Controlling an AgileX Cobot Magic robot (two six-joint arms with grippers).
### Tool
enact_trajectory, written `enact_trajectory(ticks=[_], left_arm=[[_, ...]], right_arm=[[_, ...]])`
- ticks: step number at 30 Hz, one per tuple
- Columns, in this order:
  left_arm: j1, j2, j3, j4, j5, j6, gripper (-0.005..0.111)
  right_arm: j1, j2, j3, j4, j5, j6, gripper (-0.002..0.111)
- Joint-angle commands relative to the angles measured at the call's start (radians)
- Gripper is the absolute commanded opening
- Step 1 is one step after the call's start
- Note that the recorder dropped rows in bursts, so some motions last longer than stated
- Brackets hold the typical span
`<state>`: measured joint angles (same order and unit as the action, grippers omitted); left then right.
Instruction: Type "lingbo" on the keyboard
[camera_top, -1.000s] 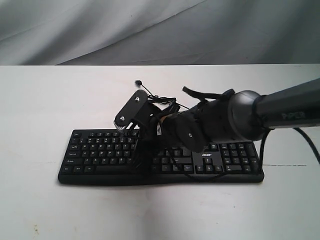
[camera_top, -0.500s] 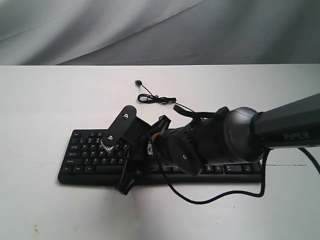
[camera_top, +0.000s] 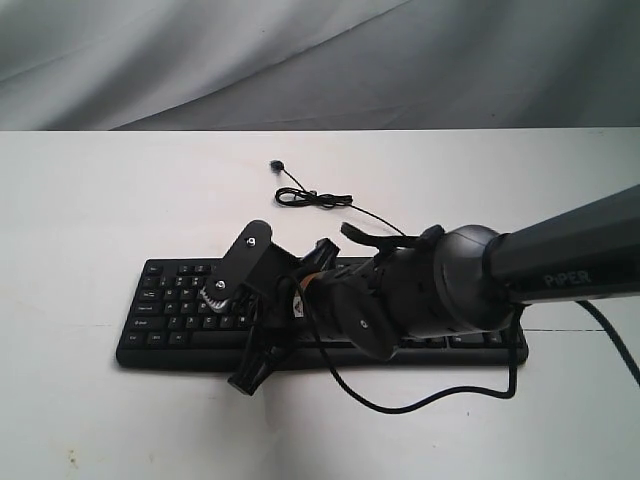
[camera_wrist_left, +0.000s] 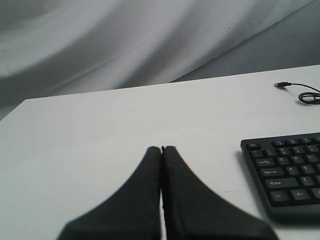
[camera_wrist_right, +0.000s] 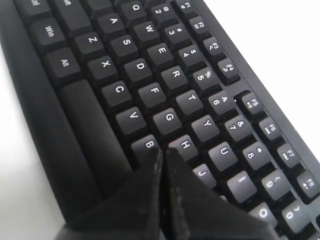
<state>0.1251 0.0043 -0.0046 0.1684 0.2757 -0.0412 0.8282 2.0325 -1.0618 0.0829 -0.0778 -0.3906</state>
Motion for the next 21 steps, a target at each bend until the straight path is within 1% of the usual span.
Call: enact_trajectory(ticks=[1, 7, 21], left_arm=[[-0.007, -0.004, 0.005, -0.002, -0.010, -0.004, 0.000], [-0.007, -0.004, 0.005, -0.002, -0.010, -0.004, 0.000], [-0.007, -0.004, 0.005, -0.002, -0.010, -0.004, 0.000]], right_arm=[[0.000, 0.001, 0.001, 0.003, -0.016, 0.000, 0.000], [-0.004, 0.034, 0.001, 0.003, -0.016, 0.000, 0.000], [-0.006, 0.007, 0.001, -0.005, -0.019, -0.003, 0.000]])
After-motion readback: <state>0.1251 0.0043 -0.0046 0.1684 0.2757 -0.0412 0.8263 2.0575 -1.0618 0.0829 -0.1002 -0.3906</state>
